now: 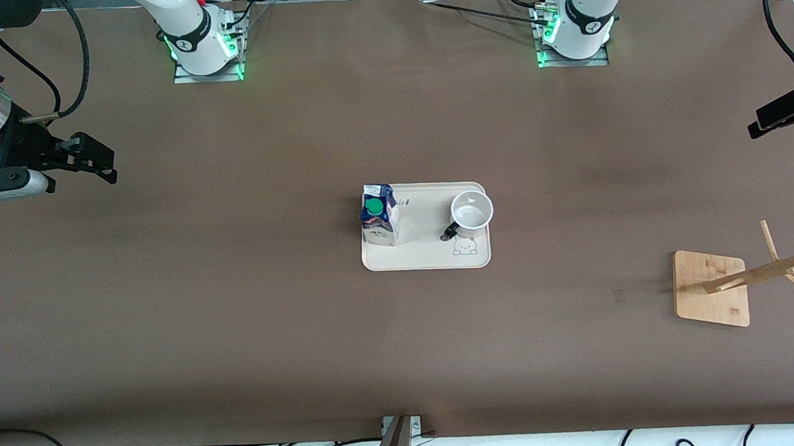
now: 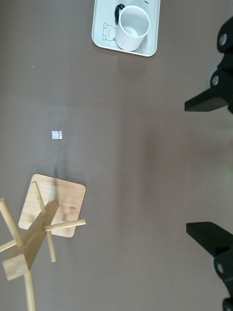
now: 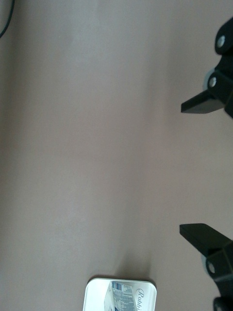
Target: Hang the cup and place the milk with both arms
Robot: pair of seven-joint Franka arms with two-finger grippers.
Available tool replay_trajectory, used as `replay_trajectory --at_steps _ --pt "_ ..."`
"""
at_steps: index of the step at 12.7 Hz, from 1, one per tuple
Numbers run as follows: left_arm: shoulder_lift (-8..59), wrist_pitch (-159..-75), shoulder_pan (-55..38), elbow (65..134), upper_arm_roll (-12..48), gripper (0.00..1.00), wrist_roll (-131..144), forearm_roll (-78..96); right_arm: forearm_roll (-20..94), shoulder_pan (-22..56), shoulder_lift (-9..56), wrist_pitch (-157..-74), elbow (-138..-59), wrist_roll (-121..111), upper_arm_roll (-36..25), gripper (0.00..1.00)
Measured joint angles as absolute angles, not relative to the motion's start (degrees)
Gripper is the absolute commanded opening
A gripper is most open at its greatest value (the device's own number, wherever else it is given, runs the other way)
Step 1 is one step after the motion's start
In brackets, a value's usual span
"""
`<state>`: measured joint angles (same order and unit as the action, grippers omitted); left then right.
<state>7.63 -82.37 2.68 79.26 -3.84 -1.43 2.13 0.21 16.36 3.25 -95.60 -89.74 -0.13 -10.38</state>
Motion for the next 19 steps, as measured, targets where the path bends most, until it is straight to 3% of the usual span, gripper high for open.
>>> replay_trajectory --at_steps 8,12,15,19 --pt "7.2 -82.1 1.4 79.2 -3.8 1.0 -1.3 2.1 0.2 16.4 4.3 -97.0 -89.8 -0.2 -10.4 1.0" --pt "7.7 -83.5 3.4 79.3 -4.2 1.0 -1.4 2.1 0.3 17.0 10.5 -96.1 -90.3 -0.1 -9.7 1.0" --pt "7.9 -84.0 3.9 79.3 -4.0 1.0 -1.5 2.1 2.8 22.7 12.9 -97.1 -89.7 12.4 -8.3 1.0" --pt "8.1 -84.0 3.8 79.3 -3.5 1.0 -6.1 2.1 4.2 34.9 20.3 -106.9 -85.6 33.8 -6.8 1.0"
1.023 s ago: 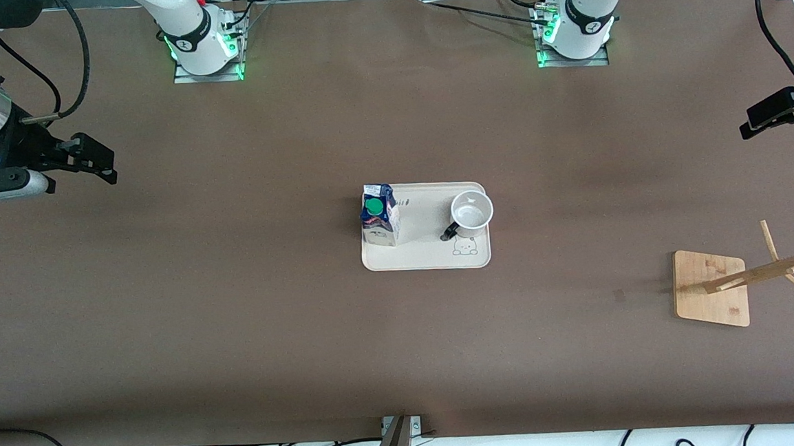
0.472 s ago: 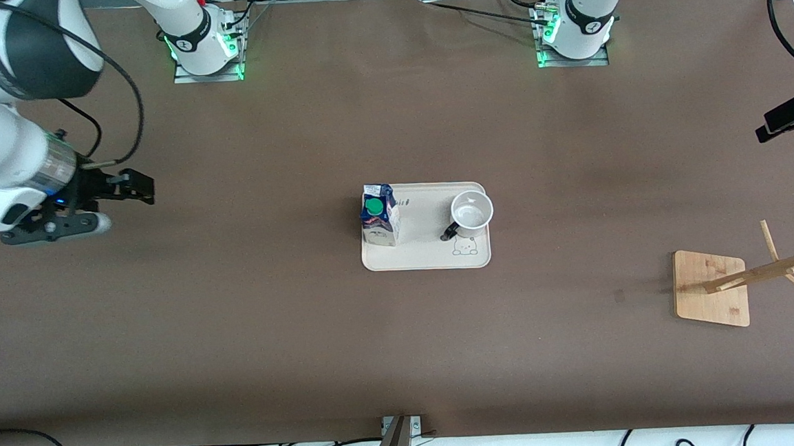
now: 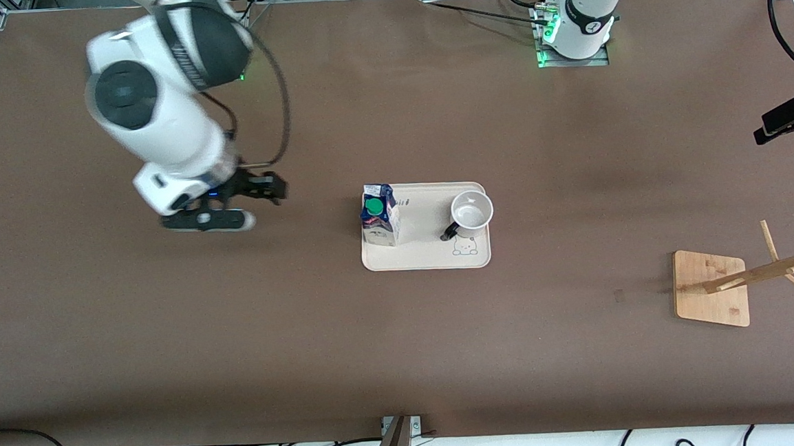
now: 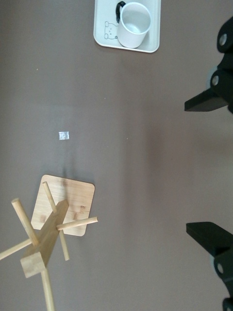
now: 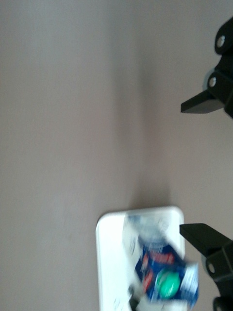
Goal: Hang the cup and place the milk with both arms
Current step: 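Reach the right gripper toward the blue milk carton on the tray, then grasp the milk carton with the right gripper while the left gripper approaches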
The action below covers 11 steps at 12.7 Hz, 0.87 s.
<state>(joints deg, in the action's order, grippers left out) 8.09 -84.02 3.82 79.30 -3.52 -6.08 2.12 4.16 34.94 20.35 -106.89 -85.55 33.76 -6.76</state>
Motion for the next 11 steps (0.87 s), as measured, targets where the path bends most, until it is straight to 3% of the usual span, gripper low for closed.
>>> replay_trajectory --at_steps 5,11 --pt "8.3 -84.0 3.5 79.4 -2.7 1.0 -7.5 2.1 6.6 44.1 34.5 -116.4 -76.5 45.6 -6.2 1.0" --pt "10.2 -83.7 2.9 79.7 -0.7 1.0 -7.4 2.1 6.6 45.1 36.3 -116.0 -77.4 45.8 -6.4 1.0"
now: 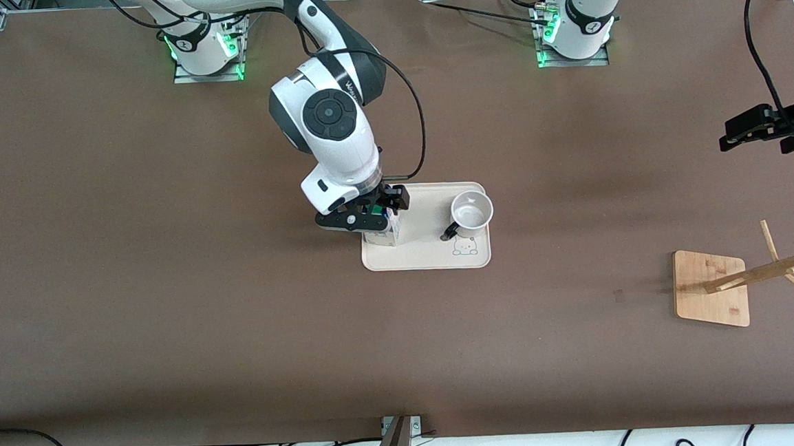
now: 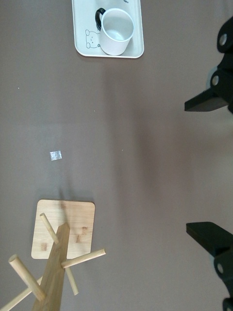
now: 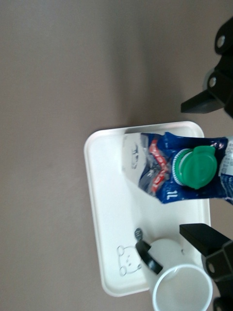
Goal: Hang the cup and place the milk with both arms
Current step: 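Grasp the milk carton with the right gripper while the left gripper approaches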
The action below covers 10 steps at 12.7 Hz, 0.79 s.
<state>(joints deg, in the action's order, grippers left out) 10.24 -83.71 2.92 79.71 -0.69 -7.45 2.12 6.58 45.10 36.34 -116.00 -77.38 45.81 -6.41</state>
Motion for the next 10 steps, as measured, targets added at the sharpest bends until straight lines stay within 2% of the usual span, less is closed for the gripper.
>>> replay_trajectory --at_steps 1,2,3,4,7,10 --pt "10.5 -83.7 3.0 79.8 -0.7 1.0 -7.4 2.1 6.6 45.8 36.5 -116.6 -78.8 45.9 -6.4 0.88" --pt "10.6 -83.6 3.0 79.9 -0.7 1.0 -7.4 2.1 6.6 46.2 36.6 -117.8 -80.4 45.9 -6.4 0.64" --pt "10.7 -83.4 3.0 79.9 -0.7 1.0 -7.4 2.1 6.6 46.4 36.7 -118.9 -81.6 45.9 -6.4 0.48" --pt "10.8 -83.3 3.0 79.9 -0.7 1.0 -7.4 2.1 6.6 46.4 36.7 -119.4 -82.2 45.9 -6.4 0.37" --pt "11.4 -82.3 2.8 80.0 0.1 1.0 -7.7 2.1 6.6 45.9 35.7 -119.4 -81.6 44.9 -7.2 0.35" --pt "13.3 -82.1 2.1 80.5 2.3 1.0 -7.7 2.1 6.7 41.1 31.5 -112.0 -80.0 37.2 -7.9 0.35"
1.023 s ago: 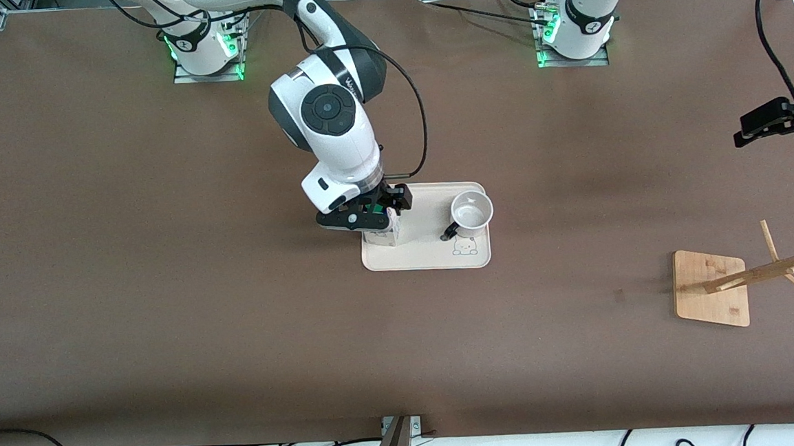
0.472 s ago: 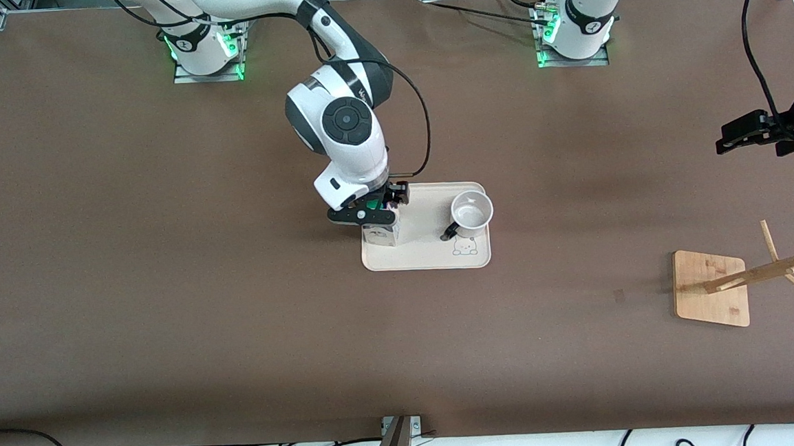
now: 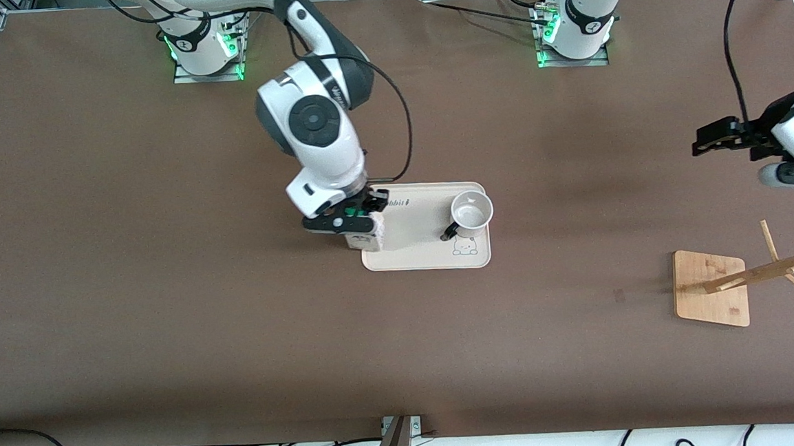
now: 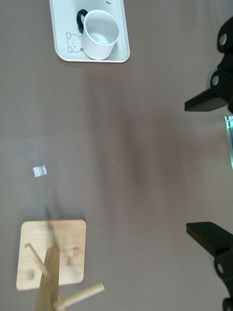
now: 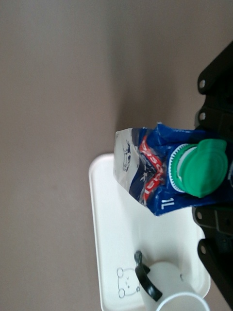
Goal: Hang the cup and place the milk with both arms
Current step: 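Grasp the milk carton with the right gripper while the left gripper approaches, then carry the carton off the tray with the right gripper while the left reaches mug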
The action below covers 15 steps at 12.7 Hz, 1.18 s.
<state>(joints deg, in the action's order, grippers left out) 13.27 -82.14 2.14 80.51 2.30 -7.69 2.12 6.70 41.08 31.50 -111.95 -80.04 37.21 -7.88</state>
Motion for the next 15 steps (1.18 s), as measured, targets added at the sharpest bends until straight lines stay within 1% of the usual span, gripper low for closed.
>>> replay_trajectory --at_steps 3,5,7,8,10,12,13,14,15 --pt "18.0 -83.3 1.9 81.1 6.1 1.0 -7.7 2.1 6.9 32.2 26.6 -102.2 -79.9 21.3 -8.8 0.35" --pt "21.6 -85.8 0.7 81.1 8.3 1.0 -7.7 2.1 6.9 28.2 25.8 -98.9 -81.2 9.9 -12.2 0.36" --pt "24.9 -89.6 -3.1 81.2 9.0 1.0 -6.9 2.1 7.8 26.5 26.0 -99.5 -85.2 0.4 -16.9 0.36" --pt "26.5 -91.8 -5.3 81.2 9.0 1.0 -5.8 2.1 8.3 26.3 26.0 -101.1 -87.9 -1.9 -18.3 0.36" --pt "29.9 -96.2 -9.0 81.2 9.0 1.0 -3.6 2.1 8.4 26.3 26.0 -105.2 -92.6 -3.4 -19.0 0.37" --pt "33.4 -101.4 -11.0 81.3 9.1 1.0 -0.9 2.1 8.5 26.4 26.0 -107.9 -95.4 -3.4 -19.0 0.41" --pt "35.3 -104.0 -11.5 81.3 9.3 1.0 -0.2 2.1 8.5 26.5 26.0 -109.2 -96.4 -3.4 -19.0 0.57" --pt "37.2 -106.2 -12.0 81.3 9.6 1.0 -0.1 2.1 8.7 26.5 26.0 -110.2 -97.2 -3.4 -19.0 0.94" --pt "39.0 -108.0 -13.1 81.4 9.9 1.0 0.6 2.1 8.9 26.5 26.0 -110.5 -97.4 -3.4 -19.1 1.0"
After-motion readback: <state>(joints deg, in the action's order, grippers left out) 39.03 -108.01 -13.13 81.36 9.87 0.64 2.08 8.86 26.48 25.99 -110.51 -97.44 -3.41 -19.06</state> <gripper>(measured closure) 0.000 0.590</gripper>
